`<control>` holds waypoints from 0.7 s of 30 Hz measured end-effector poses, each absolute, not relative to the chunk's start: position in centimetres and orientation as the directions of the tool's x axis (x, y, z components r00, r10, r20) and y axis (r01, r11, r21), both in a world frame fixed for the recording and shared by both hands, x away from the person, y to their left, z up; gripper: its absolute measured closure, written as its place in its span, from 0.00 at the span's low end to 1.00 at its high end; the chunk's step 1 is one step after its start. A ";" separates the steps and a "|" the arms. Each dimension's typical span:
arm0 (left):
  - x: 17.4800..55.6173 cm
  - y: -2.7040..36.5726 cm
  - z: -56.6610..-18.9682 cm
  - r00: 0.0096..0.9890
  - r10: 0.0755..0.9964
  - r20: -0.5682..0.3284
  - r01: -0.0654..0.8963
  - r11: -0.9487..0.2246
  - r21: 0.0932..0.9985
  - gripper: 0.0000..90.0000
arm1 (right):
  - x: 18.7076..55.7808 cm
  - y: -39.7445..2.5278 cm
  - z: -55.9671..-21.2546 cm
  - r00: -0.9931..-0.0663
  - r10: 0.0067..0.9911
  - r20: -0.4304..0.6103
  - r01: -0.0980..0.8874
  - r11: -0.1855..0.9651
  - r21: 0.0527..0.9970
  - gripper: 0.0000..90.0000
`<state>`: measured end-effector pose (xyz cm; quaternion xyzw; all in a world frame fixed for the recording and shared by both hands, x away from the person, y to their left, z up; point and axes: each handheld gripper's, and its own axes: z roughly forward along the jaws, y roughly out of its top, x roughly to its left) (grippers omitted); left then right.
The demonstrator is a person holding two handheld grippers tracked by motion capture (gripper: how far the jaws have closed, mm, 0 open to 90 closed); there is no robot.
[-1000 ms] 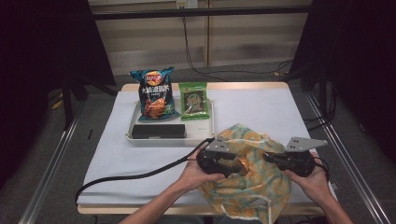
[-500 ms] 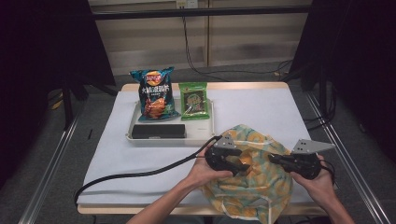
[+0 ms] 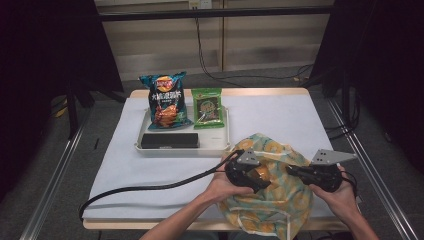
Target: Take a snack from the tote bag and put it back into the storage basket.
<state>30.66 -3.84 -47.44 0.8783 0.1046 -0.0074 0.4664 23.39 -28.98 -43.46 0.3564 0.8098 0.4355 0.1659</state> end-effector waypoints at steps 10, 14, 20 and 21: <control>30.4 -4.2 -47.4 0.980 0.185 -0.078 0.172 -0.577 0.799 0.33 | 23.5 -28.5 -43.7 -0.701 0.712 0.043 0.434 0.377 0.818 1.00; 30.4 -3.9 -47.1 0.982 0.175 -0.067 0.161 -0.607 0.778 0.33 | 23.4 -28.7 -43.5 -0.699 0.714 0.041 0.427 0.370 0.825 1.00; 29.8 -3.2 -46.4 0.987 0.140 -0.072 0.144 -0.616 0.774 0.33 | 23.2 -29.1 -43.3 -0.693 0.720 0.045 0.428 0.360 0.829 1.00; 29.7 -2.9 -46.2 0.988 0.141 -0.062 0.138 -0.624 0.769 0.33 | 23.2 -29.1 -43.3 -0.690 0.723 0.041 0.426 0.359 0.830 1.00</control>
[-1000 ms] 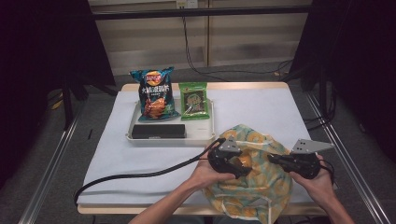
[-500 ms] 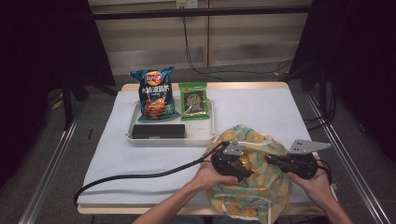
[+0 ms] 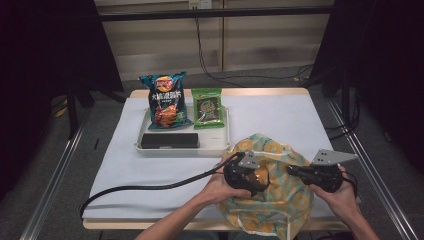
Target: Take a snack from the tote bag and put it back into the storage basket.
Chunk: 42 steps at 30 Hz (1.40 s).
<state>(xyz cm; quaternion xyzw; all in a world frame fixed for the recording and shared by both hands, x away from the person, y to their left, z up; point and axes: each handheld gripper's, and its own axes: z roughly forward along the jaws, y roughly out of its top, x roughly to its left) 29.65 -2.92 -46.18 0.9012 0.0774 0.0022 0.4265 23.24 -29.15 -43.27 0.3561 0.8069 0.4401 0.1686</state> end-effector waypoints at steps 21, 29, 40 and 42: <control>28.5 5.4 -45.2 0.989 0.138 -0.059 0.138 -0.679 0.721 0.33 | 23.3 -31.3 -44.3 -0.605 0.796 0.014 0.490 0.358 0.795 1.00; 28.7 6.6 -45.8 0.985 0.149 -0.087 0.166 -0.683 0.711 0.33 | 23.5 -30.5 -45.1 -0.631 0.776 0.021 0.499 0.384 0.777 0.95; 29.0 6.9 -44.0 0.981 0.157 -0.118 0.191 -0.620 0.761 0.32 | 22.6 -29.3 -42.5 -0.691 0.722 0.044 0.413 0.344 0.843 0.55; 29.0 6.9 -43.6 0.982 0.151 -0.110 0.181 -0.624 0.760 0.32 | 22.5 -29.1 -41.9 -0.702 0.710 0.050 0.400 0.335 0.853 0.51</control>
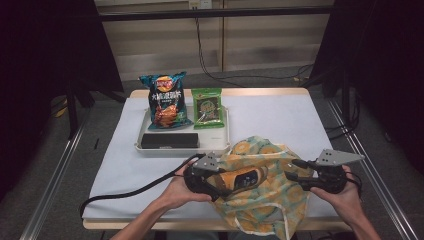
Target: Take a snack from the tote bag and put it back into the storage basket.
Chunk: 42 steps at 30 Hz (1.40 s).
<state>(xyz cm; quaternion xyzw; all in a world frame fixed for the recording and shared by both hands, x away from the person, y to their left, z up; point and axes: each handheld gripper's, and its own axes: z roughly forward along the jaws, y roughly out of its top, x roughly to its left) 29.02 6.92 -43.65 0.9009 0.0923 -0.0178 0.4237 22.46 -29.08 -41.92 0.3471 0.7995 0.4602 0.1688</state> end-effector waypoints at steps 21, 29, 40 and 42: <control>30.2 5.8 -43.5 0.971 0.195 -0.138 0.228 -0.589 0.775 0.49 | 26.6 -23.4 -42.6 -0.810 0.583 0.065 0.384 0.443 0.810 0.83; 29.7 5.1 -45.4 0.981 0.167 -0.103 0.190 -0.683 0.705 0.39 | 26.8 -24.4 -44.3 -0.795 0.604 0.058 0.415 0.471 0.778 0.65; 30.1 5.0 -45.7 0.982 0.170 -0.086 0.182 -0.701 0.690 0.39 | 27.7 -23.9 -46.2 -0.812 0.579 0.075 0.435 0.515 0.738 0.52; 30.0 5.0 -45.8 0.982 0.168 -0.089 0.182 -0.698 0.693 0.39 | 27.8 -23.9 -46.2 -0.810 0.581 0.078 0.436 0.509 0.742 0.53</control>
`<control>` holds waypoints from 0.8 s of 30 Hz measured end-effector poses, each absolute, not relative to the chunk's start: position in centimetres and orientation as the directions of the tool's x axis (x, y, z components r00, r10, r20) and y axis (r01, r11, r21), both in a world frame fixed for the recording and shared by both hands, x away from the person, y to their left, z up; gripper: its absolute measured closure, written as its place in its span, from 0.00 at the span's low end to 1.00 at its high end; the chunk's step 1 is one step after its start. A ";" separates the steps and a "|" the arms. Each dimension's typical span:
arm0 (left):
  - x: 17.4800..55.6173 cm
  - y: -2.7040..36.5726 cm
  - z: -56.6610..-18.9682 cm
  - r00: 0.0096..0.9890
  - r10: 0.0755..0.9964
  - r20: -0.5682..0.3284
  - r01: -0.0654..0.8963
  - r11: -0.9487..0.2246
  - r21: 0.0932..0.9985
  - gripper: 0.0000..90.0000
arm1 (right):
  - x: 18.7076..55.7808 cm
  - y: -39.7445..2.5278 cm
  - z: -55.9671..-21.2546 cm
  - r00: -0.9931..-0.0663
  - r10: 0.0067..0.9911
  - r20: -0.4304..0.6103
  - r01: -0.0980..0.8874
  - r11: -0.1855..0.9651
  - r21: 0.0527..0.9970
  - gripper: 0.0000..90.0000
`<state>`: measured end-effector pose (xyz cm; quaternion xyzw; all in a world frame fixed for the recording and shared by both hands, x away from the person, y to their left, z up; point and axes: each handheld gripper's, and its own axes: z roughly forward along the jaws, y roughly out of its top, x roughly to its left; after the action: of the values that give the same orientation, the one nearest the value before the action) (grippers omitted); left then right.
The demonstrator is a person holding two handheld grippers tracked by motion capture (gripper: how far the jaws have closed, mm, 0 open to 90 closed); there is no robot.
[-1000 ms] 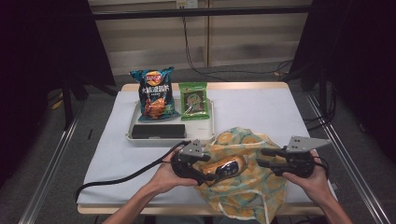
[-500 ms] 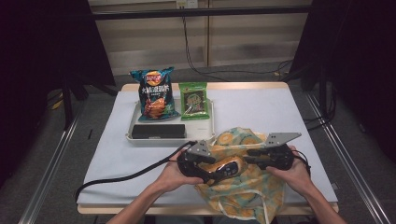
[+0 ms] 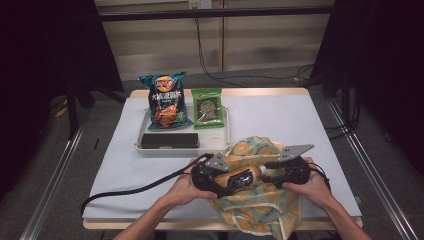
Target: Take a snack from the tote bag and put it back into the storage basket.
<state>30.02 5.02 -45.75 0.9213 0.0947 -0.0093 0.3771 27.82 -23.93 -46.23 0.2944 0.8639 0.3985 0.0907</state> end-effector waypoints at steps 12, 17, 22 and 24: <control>30.5 5.2 -45.7 0.988 0.134 -0.082 0.153 -0.709 0.688 0.39 | 28.5 -24.3 -47.0 -0.850 0.509 0.138 0.428 0.513 0.744 0.47; 30.3 5.2 -45.8 0.989 0.128 -0.072 0.142 -0.701 0.698 0.39 | 28.3 -24.4 -46.9 -0.853 0.512 0.105 0.404 0.519 0.753 0.56; 30.4 5.2 -45.7 0.988 0.132 -0.077 0.149 -0.707 0.691 0.39 | 28.2 -25.0 -46.0 -0.861 0.500 0.089 0.376 0.511 0.773 0.67; 30.6 5.0 -45.6 0.987 0.132 -0.093 0.160 -0.711 0.685 0.39 | 28.4 -25.0 -46.5 -0.861 0.497 0.107 0.392 0.514 0.763 0.63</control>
<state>30.56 5.05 -45.60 0.9248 0.0789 -0.0183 0.3717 28.39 -25.01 -46.46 0.2560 0.8677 0.4215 0.0625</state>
